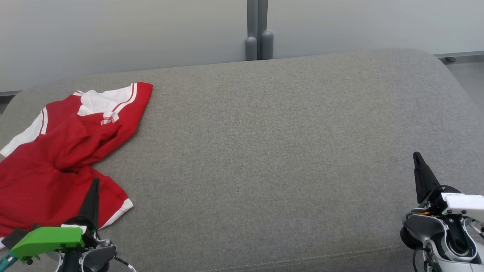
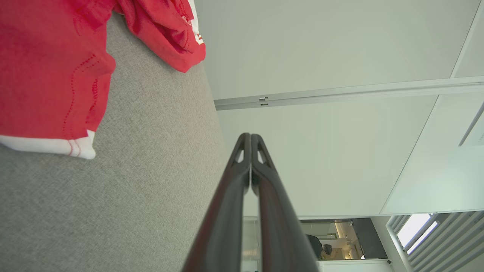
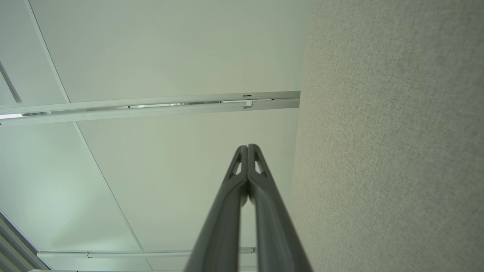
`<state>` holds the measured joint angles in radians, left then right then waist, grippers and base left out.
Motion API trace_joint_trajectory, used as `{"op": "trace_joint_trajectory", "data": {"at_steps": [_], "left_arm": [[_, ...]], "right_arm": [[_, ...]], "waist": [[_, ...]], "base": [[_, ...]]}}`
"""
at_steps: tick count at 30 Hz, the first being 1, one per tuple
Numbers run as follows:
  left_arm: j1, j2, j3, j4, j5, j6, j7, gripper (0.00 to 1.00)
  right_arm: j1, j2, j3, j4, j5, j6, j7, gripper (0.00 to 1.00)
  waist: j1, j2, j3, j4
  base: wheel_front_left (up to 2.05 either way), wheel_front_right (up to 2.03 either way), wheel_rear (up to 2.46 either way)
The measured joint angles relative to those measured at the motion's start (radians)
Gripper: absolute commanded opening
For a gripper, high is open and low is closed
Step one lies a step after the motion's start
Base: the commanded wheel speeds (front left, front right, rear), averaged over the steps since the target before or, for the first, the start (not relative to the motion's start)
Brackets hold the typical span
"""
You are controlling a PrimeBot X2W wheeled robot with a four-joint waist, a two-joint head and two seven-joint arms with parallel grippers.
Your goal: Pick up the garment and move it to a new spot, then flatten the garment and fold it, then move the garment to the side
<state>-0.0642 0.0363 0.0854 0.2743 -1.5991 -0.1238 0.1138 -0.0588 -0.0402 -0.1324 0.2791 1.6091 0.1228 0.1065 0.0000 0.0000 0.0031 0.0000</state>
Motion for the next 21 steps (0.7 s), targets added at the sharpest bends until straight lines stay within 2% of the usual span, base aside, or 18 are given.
{"op": "trace_joint_trajectory", "data": {"at_steps": [15, 16, 21], "left_arm": [[0.0, 0.0, 0.0, 0.0, 0.0, 0.0, 0.0, 0.0], [0.0, 0.0, 0.0, 0.0, 0.0, 0.0, 0.0, 1.0], [0.041, -0.022, -0.003, 0.051, 0.0, 0.001, 0.0, 1.0]], "right_arm": [[0.0, 0.0, 0.0, 0.0, 0.0, 0.0, 0.0, 0.0], [0.0, 0.0, 0.0, 0.0, 0.0, 0.0, 0.0, 1.0], [0.047, 0.022, 0.003, 0.049, 0.0, -0.001, 0.0, 1.0]], "waist": [[0.0, 0.0, 0.0, 0.0], [0.0, 0.0, 0.0, 0.0], [0.0, 0.0, 0.0, 0.0]], "base": [[0.0, 0.0, 0.0], [0.0, 0.0, 0.0], [0.0, 0.0, 0.0]]}}
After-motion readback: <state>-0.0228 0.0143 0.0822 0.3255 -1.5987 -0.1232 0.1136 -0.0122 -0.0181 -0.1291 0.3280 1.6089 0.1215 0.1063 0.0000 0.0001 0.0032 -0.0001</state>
